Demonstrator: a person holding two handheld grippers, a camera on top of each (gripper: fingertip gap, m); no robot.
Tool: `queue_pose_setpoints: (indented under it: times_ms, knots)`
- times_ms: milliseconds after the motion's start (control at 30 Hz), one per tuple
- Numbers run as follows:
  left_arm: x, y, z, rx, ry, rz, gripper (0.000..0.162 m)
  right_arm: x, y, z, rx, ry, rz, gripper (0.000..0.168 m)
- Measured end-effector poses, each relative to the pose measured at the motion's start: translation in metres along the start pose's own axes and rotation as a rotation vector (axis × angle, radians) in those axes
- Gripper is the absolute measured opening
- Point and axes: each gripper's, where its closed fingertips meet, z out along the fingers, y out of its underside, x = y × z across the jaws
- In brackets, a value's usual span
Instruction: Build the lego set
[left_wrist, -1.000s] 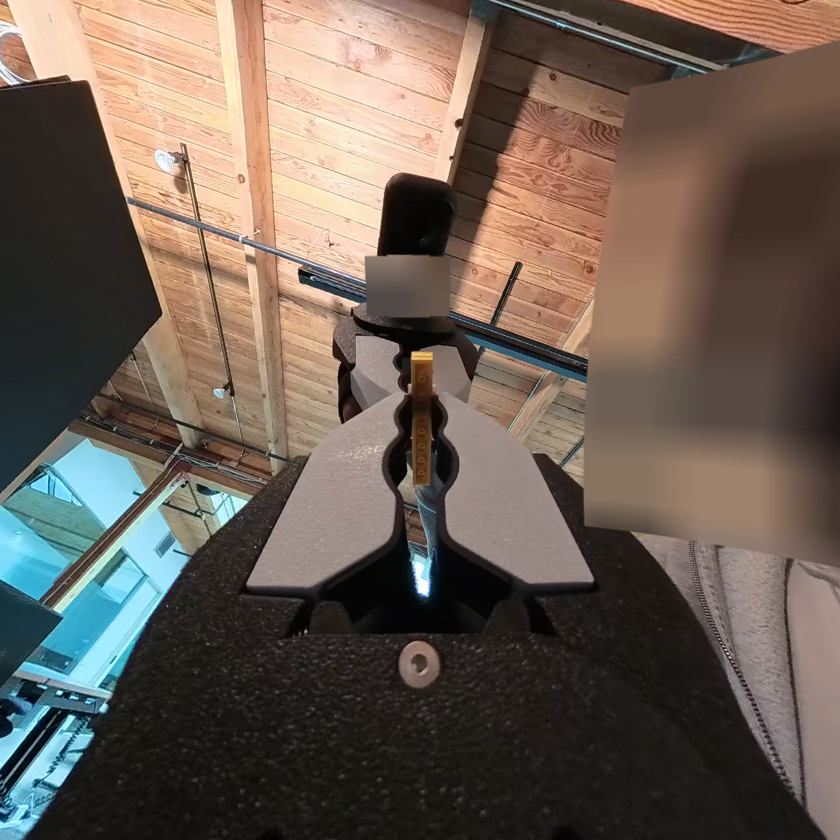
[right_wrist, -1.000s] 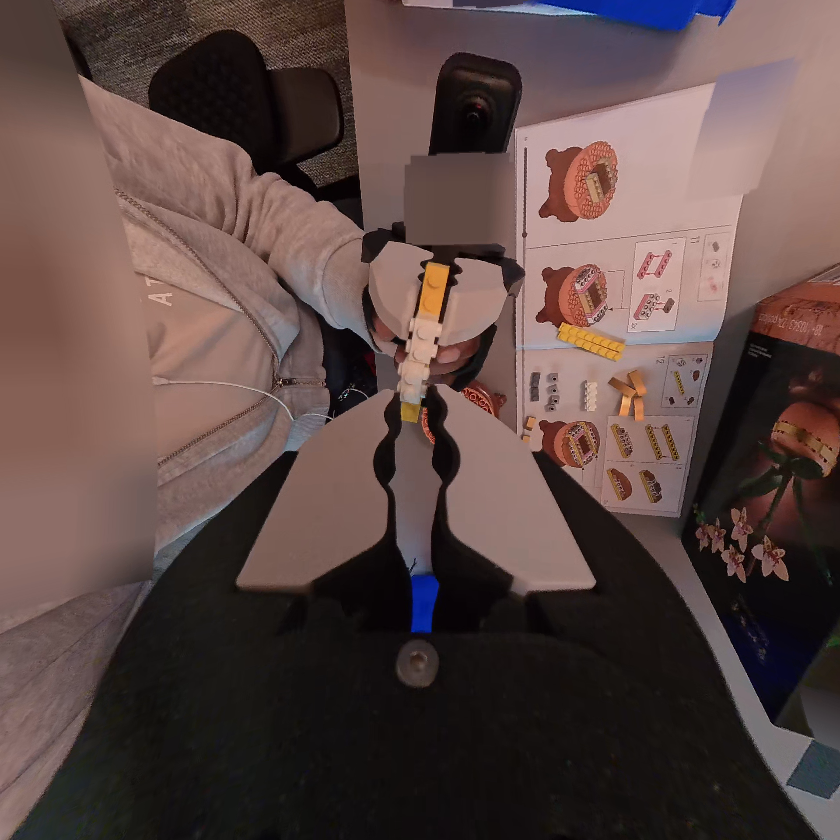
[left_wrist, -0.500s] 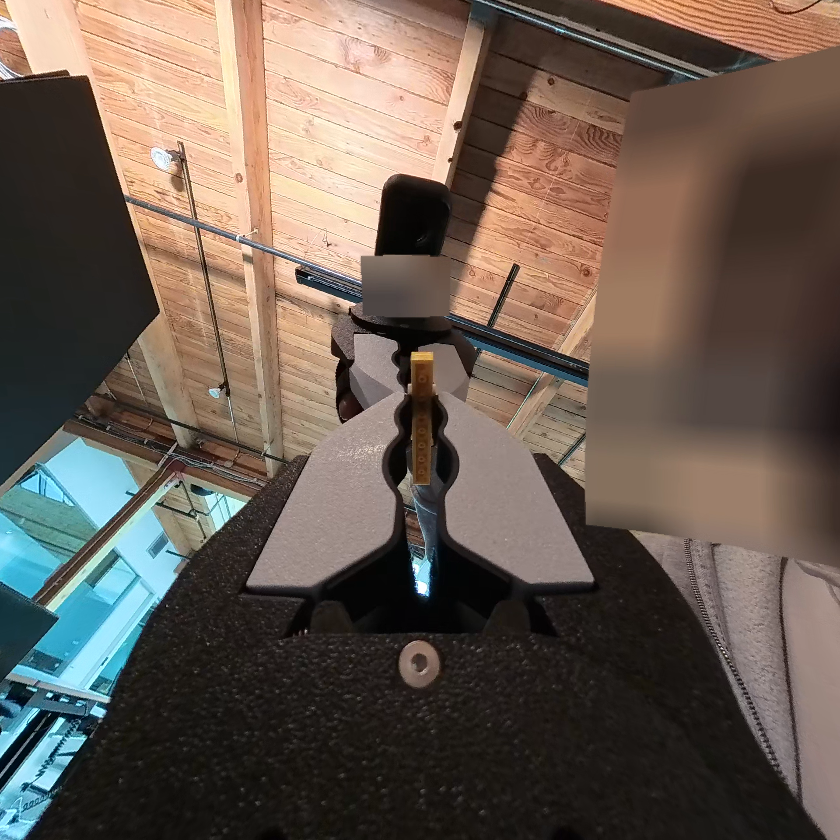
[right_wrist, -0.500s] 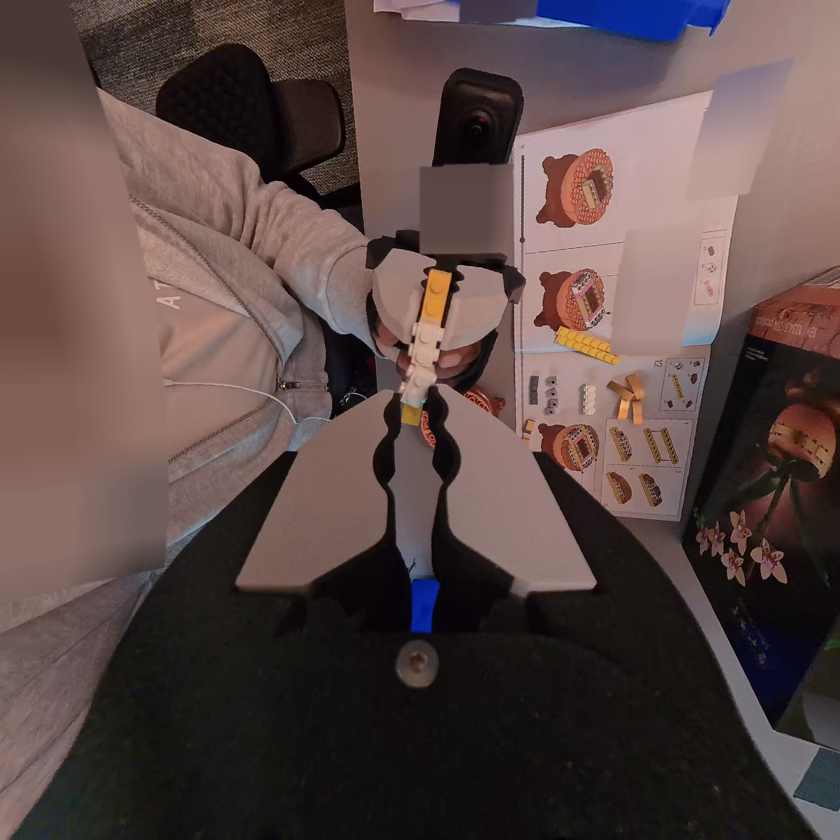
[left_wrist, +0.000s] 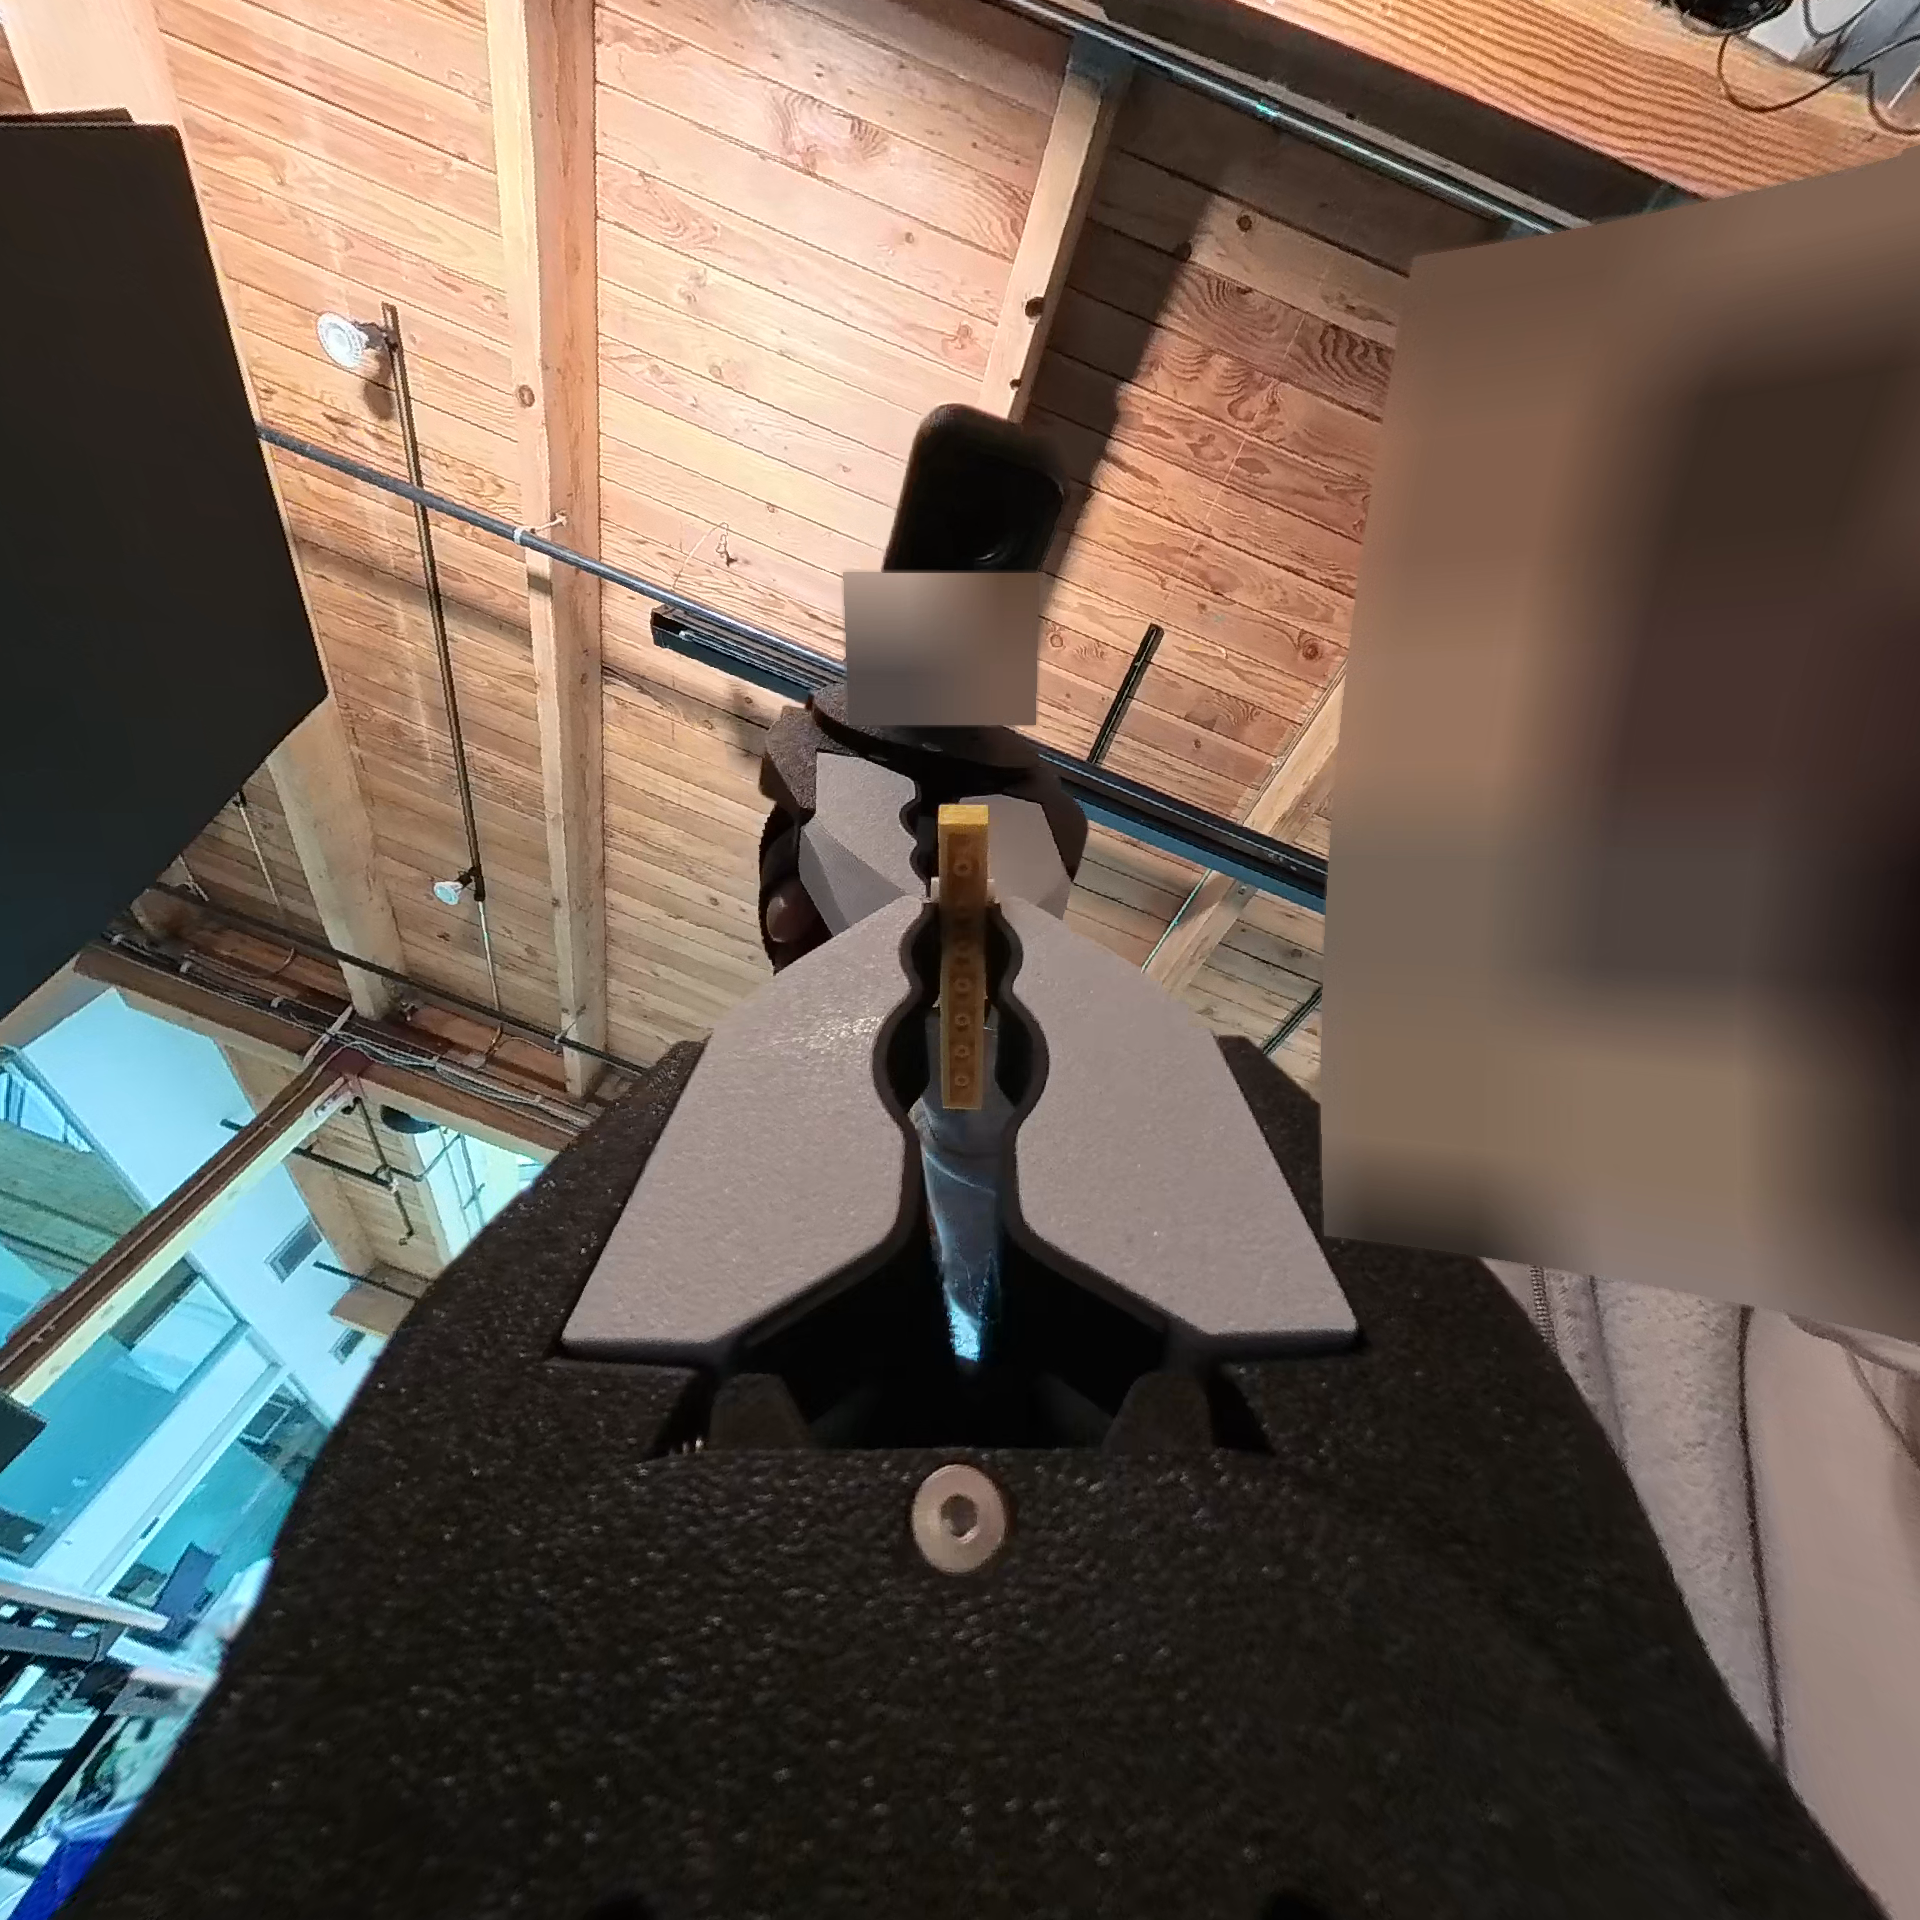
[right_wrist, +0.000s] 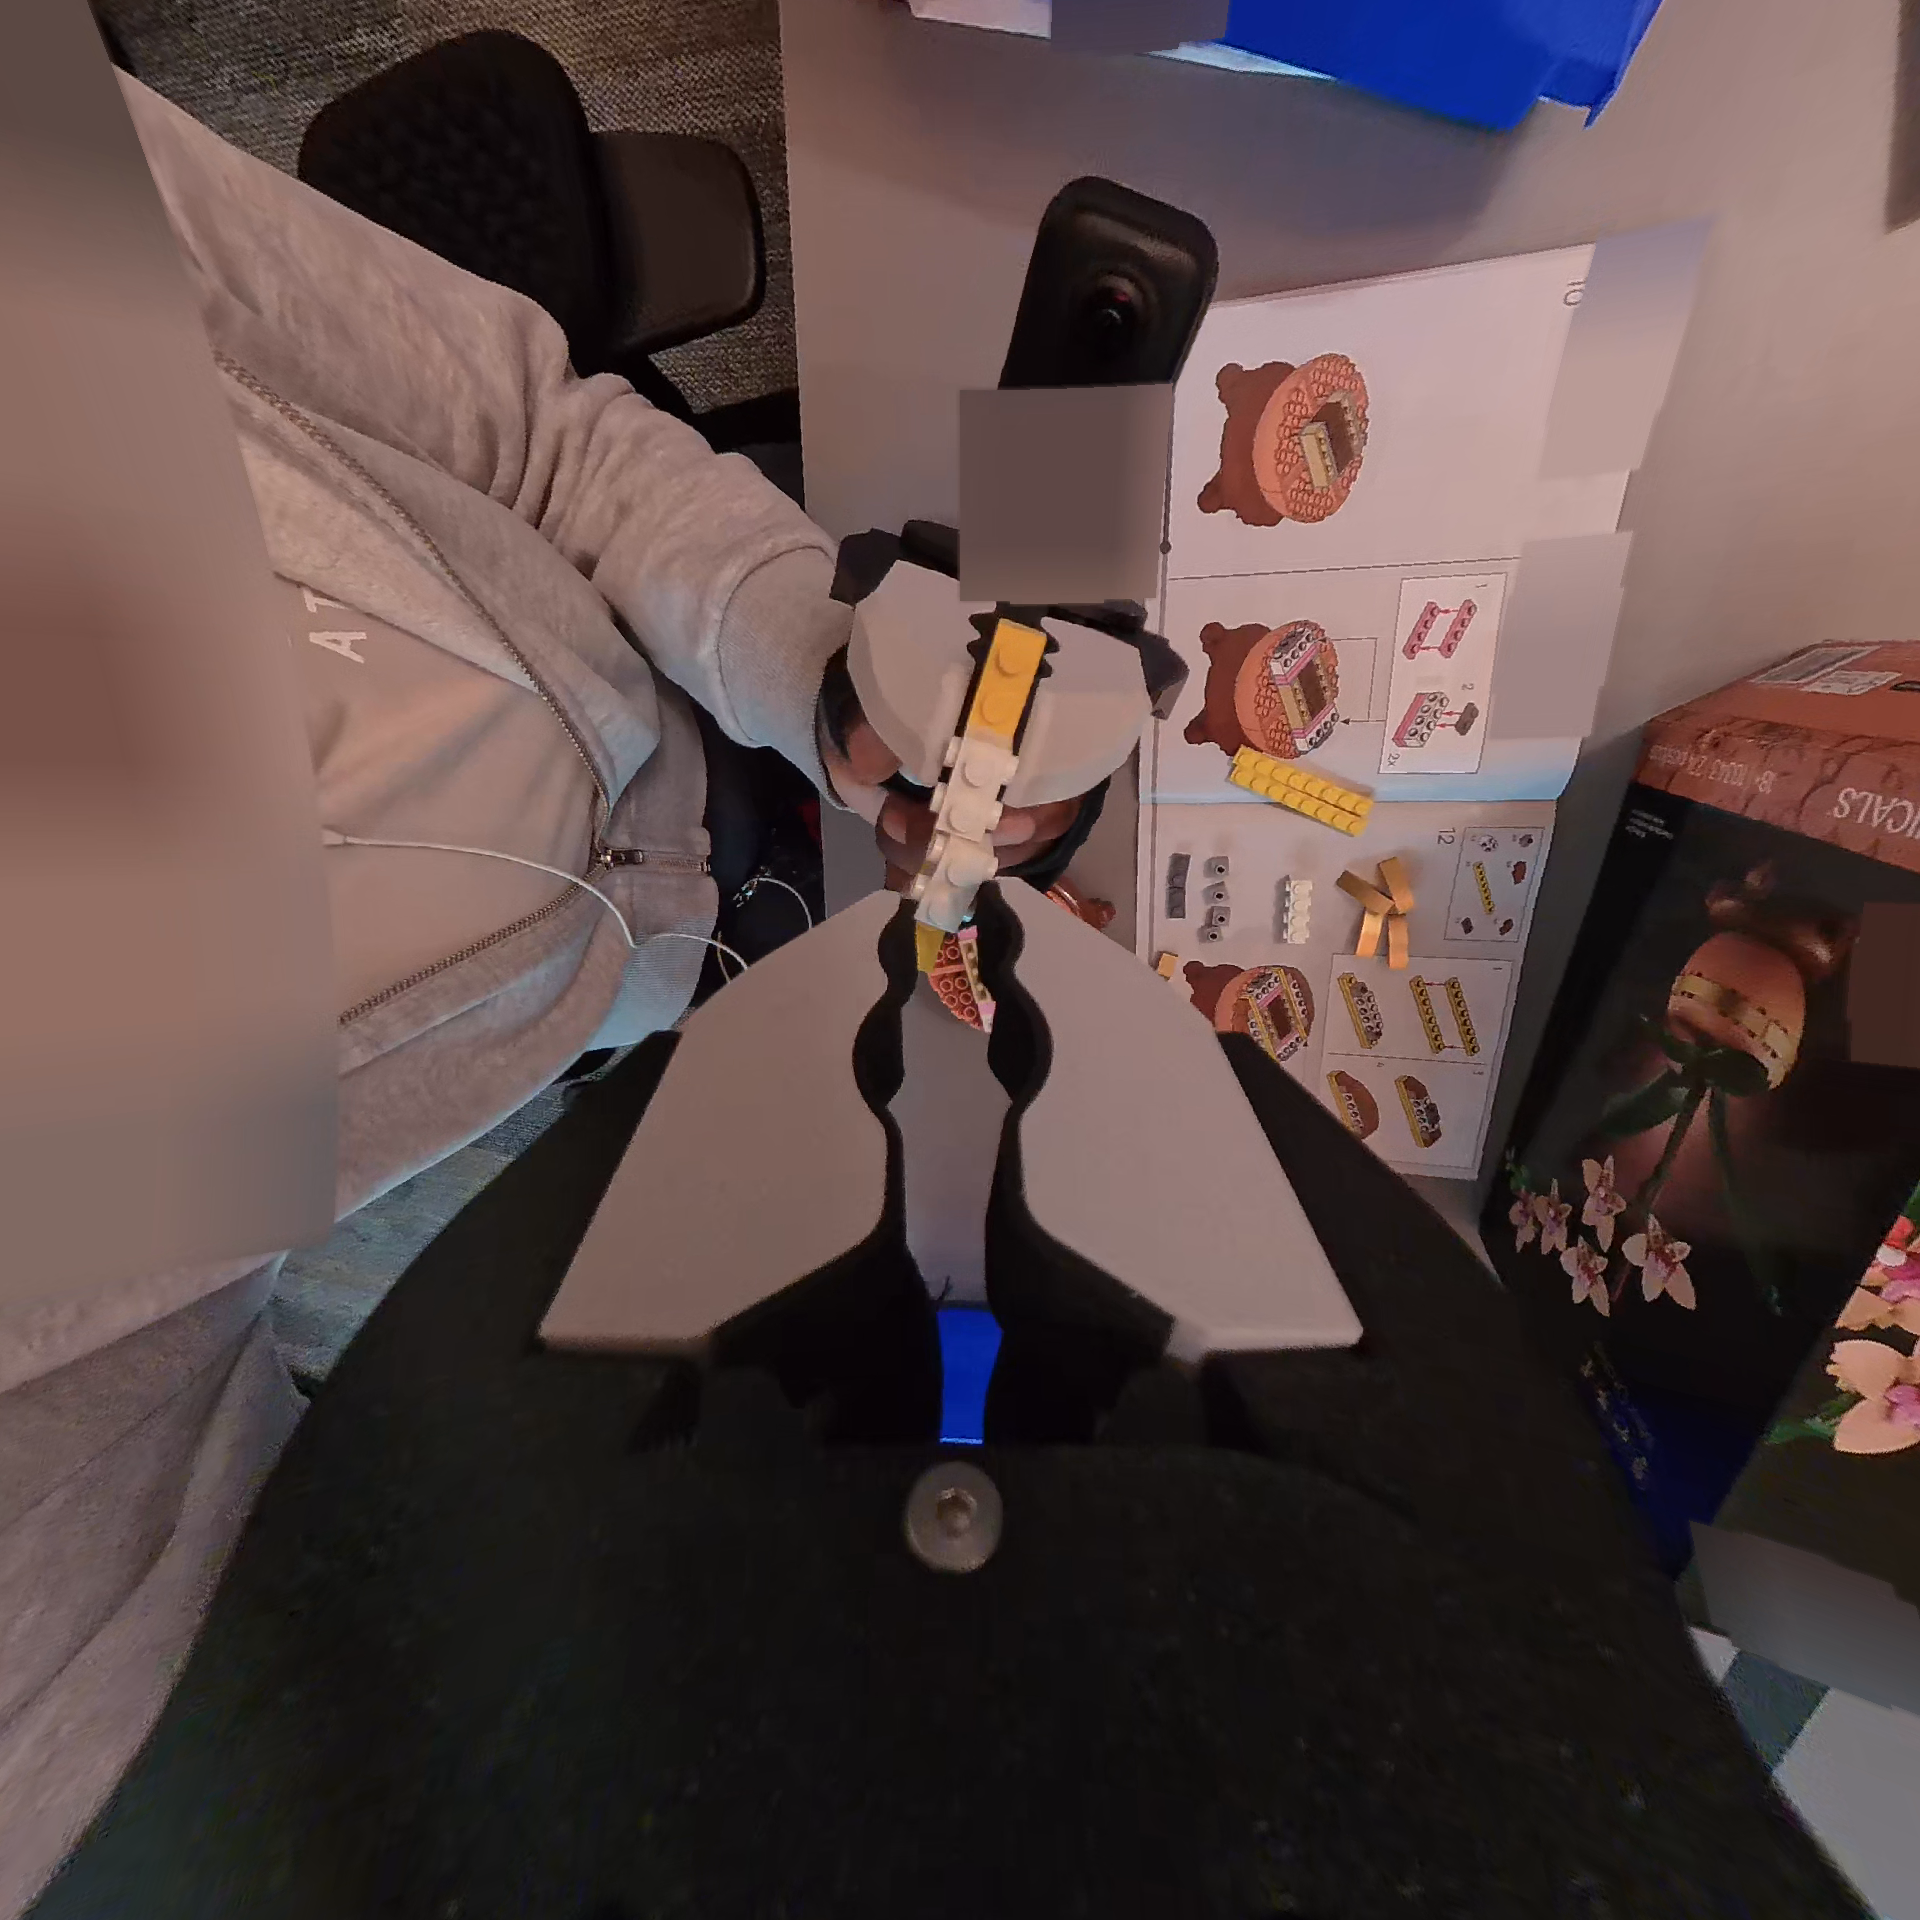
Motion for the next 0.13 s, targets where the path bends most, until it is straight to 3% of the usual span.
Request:
queue_pose_setpoints:
  times_ms: [133]
  knots:
    - [0.0008,0.0005,0.0018,0.010,0.014,-0.030,0.007,-0.0011,0.0010,-0.0019,-0.011,0.012,-0.027,0.011]
